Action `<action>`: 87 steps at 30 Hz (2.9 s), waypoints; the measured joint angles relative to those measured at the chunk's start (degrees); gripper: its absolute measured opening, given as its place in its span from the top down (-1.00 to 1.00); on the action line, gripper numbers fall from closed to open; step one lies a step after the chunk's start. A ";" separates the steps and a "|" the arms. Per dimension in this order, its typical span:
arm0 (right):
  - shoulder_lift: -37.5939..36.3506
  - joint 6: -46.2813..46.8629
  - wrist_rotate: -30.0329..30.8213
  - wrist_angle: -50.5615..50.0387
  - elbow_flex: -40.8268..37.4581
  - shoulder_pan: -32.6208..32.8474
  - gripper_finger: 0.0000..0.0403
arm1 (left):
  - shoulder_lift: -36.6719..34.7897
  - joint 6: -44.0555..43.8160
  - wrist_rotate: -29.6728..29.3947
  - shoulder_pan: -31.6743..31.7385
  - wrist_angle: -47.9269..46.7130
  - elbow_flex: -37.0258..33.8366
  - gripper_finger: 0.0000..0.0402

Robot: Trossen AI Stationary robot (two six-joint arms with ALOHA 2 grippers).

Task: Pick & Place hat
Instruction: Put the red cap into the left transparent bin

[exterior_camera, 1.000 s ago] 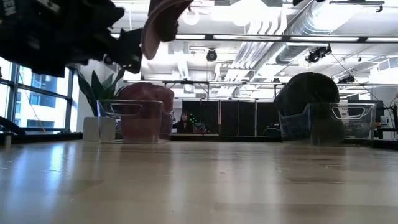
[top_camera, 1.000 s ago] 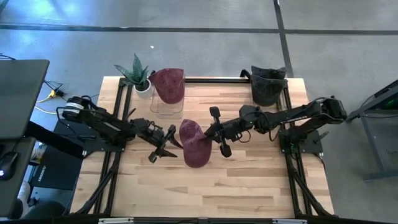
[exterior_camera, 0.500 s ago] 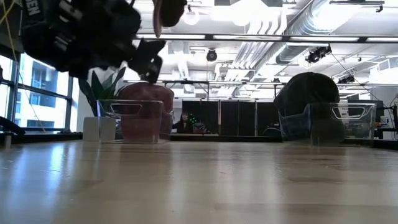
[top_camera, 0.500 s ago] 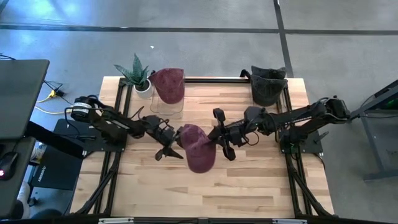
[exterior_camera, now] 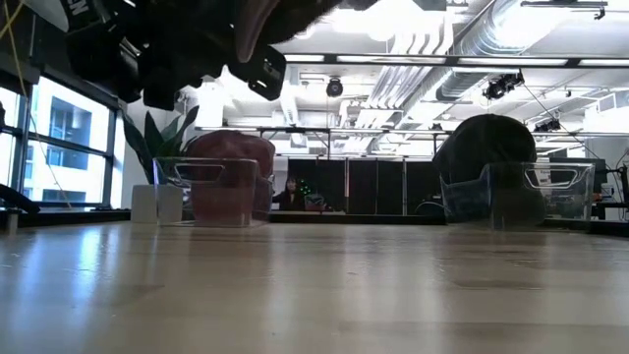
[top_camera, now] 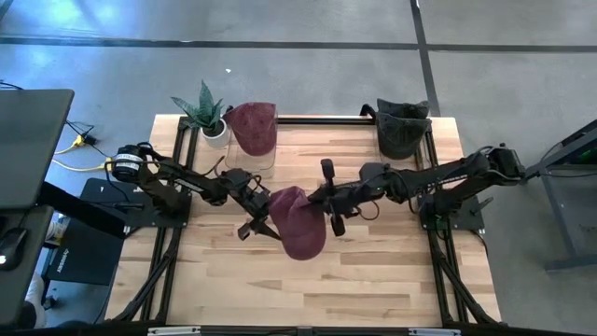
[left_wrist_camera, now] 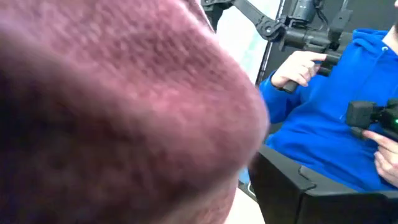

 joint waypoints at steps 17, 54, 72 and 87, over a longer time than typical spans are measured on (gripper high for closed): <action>0.00 2.59 12.06 -7.19 0.00 2.36 0.95 | -0.23 -7.78 -2.59 0.04 -0.25 0.00 0.96; -2.52 27.41 4.73 -57.86 21.18 -2.72 -0.40 | -15.76 16.87 -36.34 0.04 -62.53 8.87 0.98; 12.70 18.92 -33.35 -51.84 21.79 -9.59 -0.09 | -15.76 23.20 -39.73 -0.16 -64.80 8.87 0.98; 10.37 23.78 -23.09 -53.35 21.77 -6.73 -0.24 | -15.76 32.03 -39.74 -2.99 -63.55 8.87 0.98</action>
